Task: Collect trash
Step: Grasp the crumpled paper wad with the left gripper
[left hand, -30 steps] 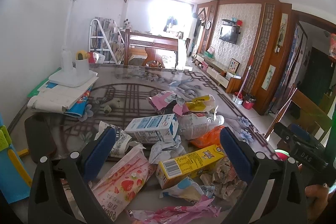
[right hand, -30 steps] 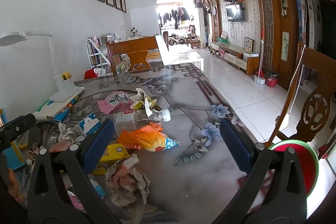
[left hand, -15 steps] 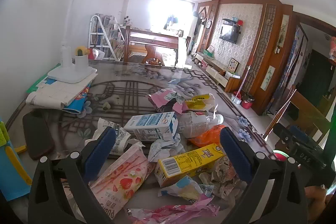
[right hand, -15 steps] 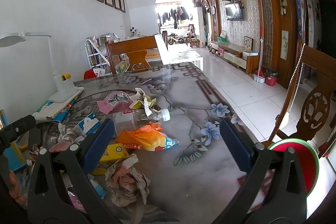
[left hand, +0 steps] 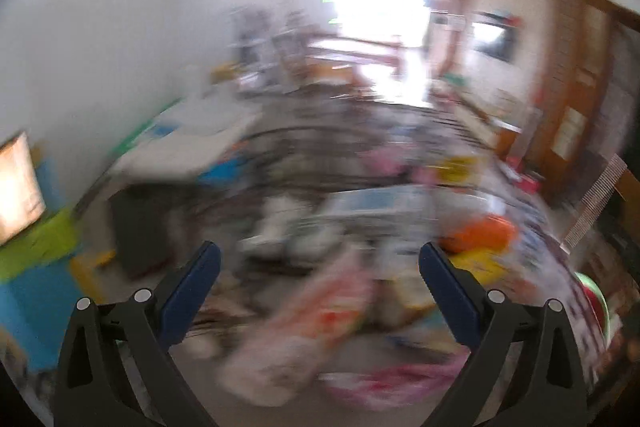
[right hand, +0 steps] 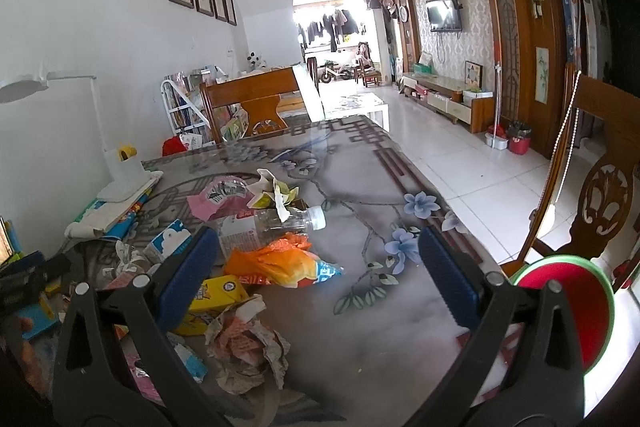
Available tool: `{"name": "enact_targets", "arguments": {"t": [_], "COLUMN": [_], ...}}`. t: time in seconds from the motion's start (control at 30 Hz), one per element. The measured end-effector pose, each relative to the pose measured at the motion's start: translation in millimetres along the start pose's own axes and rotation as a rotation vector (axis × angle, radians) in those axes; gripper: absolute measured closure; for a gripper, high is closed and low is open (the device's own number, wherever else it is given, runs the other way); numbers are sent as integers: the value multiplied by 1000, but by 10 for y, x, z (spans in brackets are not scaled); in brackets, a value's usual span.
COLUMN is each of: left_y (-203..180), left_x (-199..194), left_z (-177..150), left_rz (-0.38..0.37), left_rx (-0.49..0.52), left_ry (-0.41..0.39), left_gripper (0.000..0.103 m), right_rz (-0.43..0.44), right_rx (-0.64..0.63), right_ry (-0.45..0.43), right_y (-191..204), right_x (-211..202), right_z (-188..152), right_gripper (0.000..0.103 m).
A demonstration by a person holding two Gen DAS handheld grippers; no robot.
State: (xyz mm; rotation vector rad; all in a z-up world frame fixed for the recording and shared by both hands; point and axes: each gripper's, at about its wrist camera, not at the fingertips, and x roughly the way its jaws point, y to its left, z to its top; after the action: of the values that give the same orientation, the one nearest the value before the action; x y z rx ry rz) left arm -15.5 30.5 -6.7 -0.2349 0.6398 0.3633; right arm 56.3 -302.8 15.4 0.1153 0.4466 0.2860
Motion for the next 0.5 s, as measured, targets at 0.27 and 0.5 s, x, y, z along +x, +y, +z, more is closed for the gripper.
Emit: {"name": "enact_targets", "arguments": {"t": [0.27, 0.5], "left_y": [630, 661], "left_x": [485, 711], "left_z": [-189, -270], "left_rz": [145, 126], "left_rx": [-255, -301], "left_ry": [250, 331], "left_gripper": [20, 40], "right_rz": [37, 62], "right_rx": [82, 85], "right_ry": [22, 46], "right_y": [-111, -97], "right_x": [12, 32], "right_z": [14, 4], "right_gripper": [4, 4]}}
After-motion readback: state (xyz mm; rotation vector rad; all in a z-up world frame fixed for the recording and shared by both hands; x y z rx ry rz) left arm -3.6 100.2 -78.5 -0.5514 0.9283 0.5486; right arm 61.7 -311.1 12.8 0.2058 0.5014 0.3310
